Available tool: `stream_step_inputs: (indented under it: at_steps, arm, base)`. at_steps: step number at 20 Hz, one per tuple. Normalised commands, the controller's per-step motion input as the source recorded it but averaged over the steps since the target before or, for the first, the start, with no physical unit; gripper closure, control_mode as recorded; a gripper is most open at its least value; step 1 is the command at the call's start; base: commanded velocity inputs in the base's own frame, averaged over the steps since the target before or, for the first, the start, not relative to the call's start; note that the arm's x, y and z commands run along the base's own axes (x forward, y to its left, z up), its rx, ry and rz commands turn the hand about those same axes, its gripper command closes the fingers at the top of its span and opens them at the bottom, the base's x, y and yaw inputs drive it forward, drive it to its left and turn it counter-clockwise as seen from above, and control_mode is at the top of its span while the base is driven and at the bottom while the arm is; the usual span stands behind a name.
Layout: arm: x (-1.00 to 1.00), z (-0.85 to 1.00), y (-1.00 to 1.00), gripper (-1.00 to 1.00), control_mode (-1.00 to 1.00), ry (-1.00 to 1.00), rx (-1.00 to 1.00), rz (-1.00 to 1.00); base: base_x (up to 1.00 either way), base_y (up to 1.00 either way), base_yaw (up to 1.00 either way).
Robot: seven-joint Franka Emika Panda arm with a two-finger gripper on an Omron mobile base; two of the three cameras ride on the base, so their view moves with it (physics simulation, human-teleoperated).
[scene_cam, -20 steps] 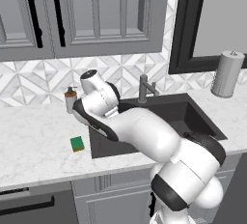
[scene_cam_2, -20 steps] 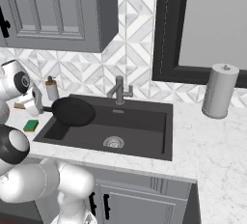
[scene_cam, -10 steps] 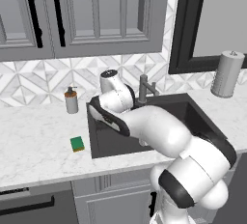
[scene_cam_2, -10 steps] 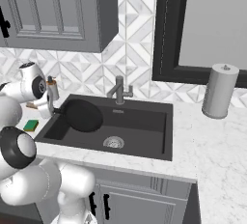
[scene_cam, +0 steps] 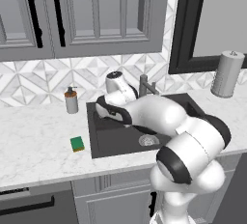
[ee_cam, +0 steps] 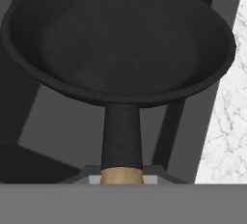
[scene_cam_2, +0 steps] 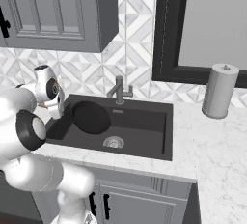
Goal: Pick the pan and sponge and place them into the sink. Then turn on the water.
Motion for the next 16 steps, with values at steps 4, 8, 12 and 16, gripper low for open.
stream_step_inputs:
  at_steps: [4,8,12,16]
  arm:
    - [0.16,-0.19,-0.26,1.00,-1.00,0.03,0.00,-0.07]
    - [0.17,-0.29,-0.19,1.00,-1.00,0.01,0.00,-0.06]
    - [0.11,-0.37,-0.20,1.00,-1.00,0.00,0.00,-0.06]
    - [0.12,-0.25,-0.28,1.00,-1.00,0.00,0.00,-0.06]
  base:
    - [0.00,0.00,0.00]
    - [0.00,0.00,0.00]
    - [0.00,0.00,0.00]
    - [0.00,0.00,0.00]
